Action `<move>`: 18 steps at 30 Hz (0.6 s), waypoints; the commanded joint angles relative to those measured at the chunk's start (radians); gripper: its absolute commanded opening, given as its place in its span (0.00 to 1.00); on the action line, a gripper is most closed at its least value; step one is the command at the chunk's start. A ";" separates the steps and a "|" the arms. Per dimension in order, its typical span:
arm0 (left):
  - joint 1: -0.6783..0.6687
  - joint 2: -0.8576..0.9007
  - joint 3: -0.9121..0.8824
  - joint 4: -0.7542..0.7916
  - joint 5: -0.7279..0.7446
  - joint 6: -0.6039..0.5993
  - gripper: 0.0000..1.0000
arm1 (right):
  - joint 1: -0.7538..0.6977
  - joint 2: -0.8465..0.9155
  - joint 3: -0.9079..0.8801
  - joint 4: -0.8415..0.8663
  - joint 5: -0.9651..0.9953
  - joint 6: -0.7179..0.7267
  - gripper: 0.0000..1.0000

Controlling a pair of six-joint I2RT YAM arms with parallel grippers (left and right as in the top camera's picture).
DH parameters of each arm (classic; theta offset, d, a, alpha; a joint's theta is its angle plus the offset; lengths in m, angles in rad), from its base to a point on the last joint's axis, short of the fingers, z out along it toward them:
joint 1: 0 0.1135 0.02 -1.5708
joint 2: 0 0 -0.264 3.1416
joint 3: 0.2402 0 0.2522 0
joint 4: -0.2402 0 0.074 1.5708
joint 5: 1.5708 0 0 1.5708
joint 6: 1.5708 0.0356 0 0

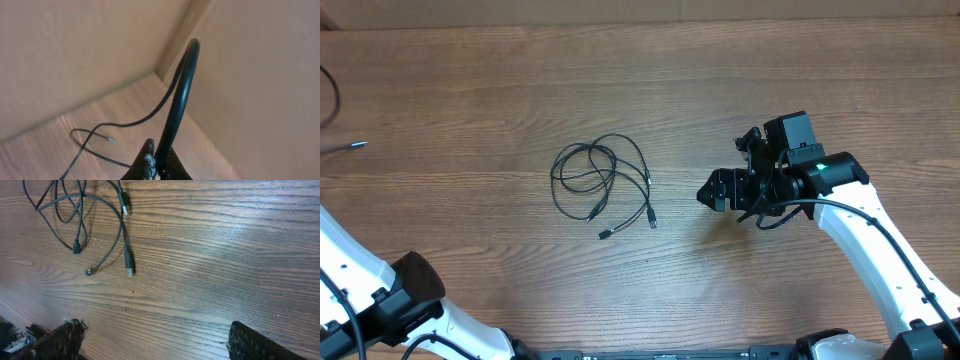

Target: Untangle cables

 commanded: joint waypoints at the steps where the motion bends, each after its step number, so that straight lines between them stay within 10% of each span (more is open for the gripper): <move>1: 0.003 0.023 0.003 -0.057 0.063 0.022 0.04 | 0.001 0.000 -0.005 0.005 0.007 0.006 0.90; 18: 0.003 0.132 0.003 -0.336 0.054 0.023 0.05 | 0.001 0.000 -0.005 0.005 0.007 0.006 0.90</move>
